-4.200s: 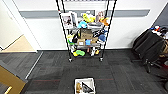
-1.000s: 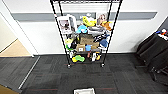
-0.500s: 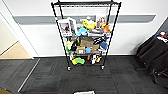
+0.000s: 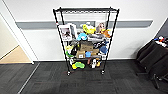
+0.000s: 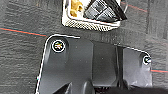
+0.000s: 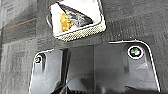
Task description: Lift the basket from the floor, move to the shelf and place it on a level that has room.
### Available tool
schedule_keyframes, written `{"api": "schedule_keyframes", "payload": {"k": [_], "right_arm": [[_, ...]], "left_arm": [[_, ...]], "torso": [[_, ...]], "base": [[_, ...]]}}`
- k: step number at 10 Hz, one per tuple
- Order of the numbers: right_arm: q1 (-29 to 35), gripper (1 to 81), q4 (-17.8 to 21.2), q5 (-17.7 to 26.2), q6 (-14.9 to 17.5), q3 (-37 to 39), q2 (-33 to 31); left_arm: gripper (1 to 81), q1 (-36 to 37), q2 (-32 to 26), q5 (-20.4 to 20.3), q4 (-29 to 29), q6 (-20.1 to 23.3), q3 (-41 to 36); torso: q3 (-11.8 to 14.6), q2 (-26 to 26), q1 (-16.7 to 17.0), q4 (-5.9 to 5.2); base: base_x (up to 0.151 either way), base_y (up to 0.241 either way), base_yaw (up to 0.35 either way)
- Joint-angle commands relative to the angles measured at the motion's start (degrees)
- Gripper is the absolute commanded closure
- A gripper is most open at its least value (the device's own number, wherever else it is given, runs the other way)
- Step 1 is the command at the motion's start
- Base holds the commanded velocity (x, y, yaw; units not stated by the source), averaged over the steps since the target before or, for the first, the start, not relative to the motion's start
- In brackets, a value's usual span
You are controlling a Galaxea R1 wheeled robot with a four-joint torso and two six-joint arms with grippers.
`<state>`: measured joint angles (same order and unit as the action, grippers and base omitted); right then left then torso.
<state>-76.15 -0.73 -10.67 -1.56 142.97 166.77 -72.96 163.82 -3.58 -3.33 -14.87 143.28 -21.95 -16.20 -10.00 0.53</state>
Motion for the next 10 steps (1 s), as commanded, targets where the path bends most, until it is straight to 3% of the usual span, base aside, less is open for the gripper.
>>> {"api": "schedule_keyframes", "payload": {"k": [1,3,5,6,10], "right_arm": [[2.62,1.0,-0.67,2.93,-0.11,0.98,0.26],[3.24,1.0,-0.59,2.93,-0.11,0.98,0.17],[4.20,1.0,-0.76,2.85,-0.11,0.98,0.17],[4.91,1.0,-0.76,2.93,-0.11,0.98,0.08],[8.16,1.0,-0.06,3.72,-0.20,0.98,-0.27]], "left_arm": [[1.0,2.25,-0.68,3.32,0.34,0.11,-0.45],[1.0,2.60,-0.68,3.06,0.43,0.11,-0.01],[1.0,3.74,-1.03,3.32,0.52,0.11,0.16],[1.0,4.44,-1.12,3.41,0.60,0.11,0.16],[1.0,6.47,-1.47,3.50,1.31,0.10,0.61]], "torso": [[-5.34,-5.51,-3.56,0.00],[-6.68,-8.22,-5.20,0.00],[-10.06,-11.87,-7.54,0.00],[-7.82,-13.77,-8.74,0.00],[-9.91,-20.31,-12.96,0.00]], "base": [[0.000,0.000,0.000],[0.000,0.000,0.000],[0.000,0.000,0.000],[0.000,0.000,0.000],[0.000,0.000,0.000]]}}
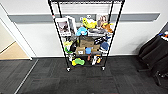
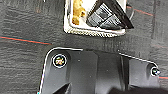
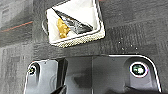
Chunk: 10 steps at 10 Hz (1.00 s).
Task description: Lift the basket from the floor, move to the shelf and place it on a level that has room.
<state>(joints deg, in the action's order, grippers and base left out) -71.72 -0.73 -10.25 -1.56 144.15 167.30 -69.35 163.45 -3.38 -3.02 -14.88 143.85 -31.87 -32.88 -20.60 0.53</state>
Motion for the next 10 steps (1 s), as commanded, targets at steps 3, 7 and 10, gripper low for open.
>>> {"api": "schedule_keyframes", "payload": {"k": [3,7,10], "right_arm": [[3.55,1.0,0.38,3.22,-0.37,-0.02,-0.81],[2.41,1.0,0.03,3.30,-0.81,-0.38,-0.81],[1.88,1.0,-0.67,3.23,-0.73,-0.64,-0.28]], "left_arm": [[1.0,2.60,-0.67,3.99,1.00,0.11,-1.55],[1.0,2.16,-0.31,4.08,1.18,0.12,-1.38],[1.0,1.63,-0.40,3.99,0.91,0.21,-1.20]], "torso": [[0.00,-9.55,-6.10,0.00],[0.00,-17.51,-11.10,0.00],[-6.63,-22.87,-14.40,0.00]], "base": [[0.000,0.000,0.000],[0.000,0.000,0.000],[0.000,0.000,0.000]]}}
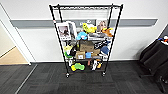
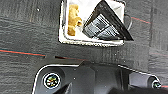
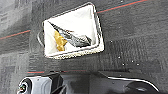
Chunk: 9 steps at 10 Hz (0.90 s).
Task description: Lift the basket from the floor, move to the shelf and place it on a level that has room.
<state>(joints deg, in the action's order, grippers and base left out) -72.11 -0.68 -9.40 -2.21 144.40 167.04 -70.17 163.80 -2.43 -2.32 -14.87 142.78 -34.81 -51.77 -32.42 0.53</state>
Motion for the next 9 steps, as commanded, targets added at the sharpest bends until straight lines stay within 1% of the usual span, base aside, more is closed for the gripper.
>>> {"api": "schedule_keyframes", "payload": {"k": [1,4,5,6,7,9], "right_arm": [[2.18,1.0,-0.72,2.37,-0.08,-0.88,0.08],[3.49,1.0,-1.42,2.63,0.01,-0.88,-0.36],[4.63,1.0,-2.83,3.68,0.01,-1.15,-0.36],[6.65,1.0,-3.36,6.92,0.01,-1.32,-0.19],[8.67,1.0,-3.45,9.56,0.44,-1.50,-0.10],[11.93,1.0,-3.45,13.61,0.71,-1.59,-0.01]], "left_arm": [[1.0,2.45,-0.67,3.04,0.29,0.19,-0.13],[1.0,2.80,-1.01,2.51,2.58,0.02,-0.04],[1.0,3.32,-1.19,2.51,2.67,0.02,0.58],[1.0,3.76,-1.37,2.69,2.67,0.02,1.71],[1.0,4.20,-1.46,2.87,2.93,0.02,3.03],[1.0,4.73,-2.25,3.04,4.16,0.02,4.27]], "torso": [[-5.26,-5.66,-3.65,0.00],[-10.72,-11.54,-7.38,0.00],[-11.45,-13.57,-8.69,0.00],[-9.07,-15.48,-9.92,0.00],[-9.90,-16.76,-10.81,0.00],[-10.66,-20.11,-12.89,0.00]], "base": [[0.000,0.000,0.000],[0.000,0.000,0.000],[0.000,0.000,0.000],[0.000,0.000,0.000],[0.000,0.000,0.000],[0.000,0.000,0.000]]}}
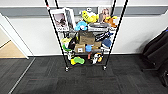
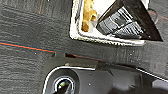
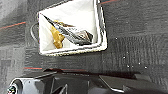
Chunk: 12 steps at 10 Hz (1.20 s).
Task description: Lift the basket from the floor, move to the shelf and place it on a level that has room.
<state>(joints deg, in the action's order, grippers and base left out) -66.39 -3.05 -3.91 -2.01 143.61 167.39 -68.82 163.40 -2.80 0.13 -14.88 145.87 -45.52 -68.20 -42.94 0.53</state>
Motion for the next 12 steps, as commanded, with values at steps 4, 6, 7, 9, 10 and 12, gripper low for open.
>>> {"api": "schedule_keyframes", "payload": {"k": [4,6,7,9,10,12], "right_arm": [[9.38,1.0,-1.00,10.07,0.52,-1.06,0.08],[9.82,1.0,-0.20,10.07,0.43,-0.88,-0.10],[9.99,1.0,-0.12,10.07,0.43,-0.79,-0.10],[10.44,1.0,-0.03,9.98,-0.01,-0.62,-0.36],[10.87,1.0,-0.03,9.98,-0.27,-0.53,-0.54],[11.93,1.0,0.41,9.98,-0.45,-0.53,-0.71]], "left_arm": [[1.0,4.43,-3.43,3.51,3.47,0.03,1.17],[1.0,6.10,-2.91,4.12,3.64,0.03,1.17],[1.0,6.97,-2.47,5.26,3.56,0.03,1.17],[1.0,8.47,-2.02,5.44,3.56,0.03,1.17],[1.0,9.35,-2.02,6.58,3.56,0.03,1.17],[1.0,11.19,-2.02,7.45,3.47,0.03,1.17]], "torso": [[-0.02,-11.70,-7.45,0.00],[-4.25,-15.64,-9.92,0.00],[-5.28,-17.25,-10.92,0.00],[-7.81,-20.62,-13.04,0.00],[-9.51,-22.65,-14.33,0.00],[-12.78,-26.61,-16.82,0.00]], "base": [[0.000,0.000,0.000],[0.000,0.000,0.000],[0.000,0.000,0.000],[0.000,0.000,0.000],[0.000,0.000,0.000],[0.000,0.000,0.000]]}}
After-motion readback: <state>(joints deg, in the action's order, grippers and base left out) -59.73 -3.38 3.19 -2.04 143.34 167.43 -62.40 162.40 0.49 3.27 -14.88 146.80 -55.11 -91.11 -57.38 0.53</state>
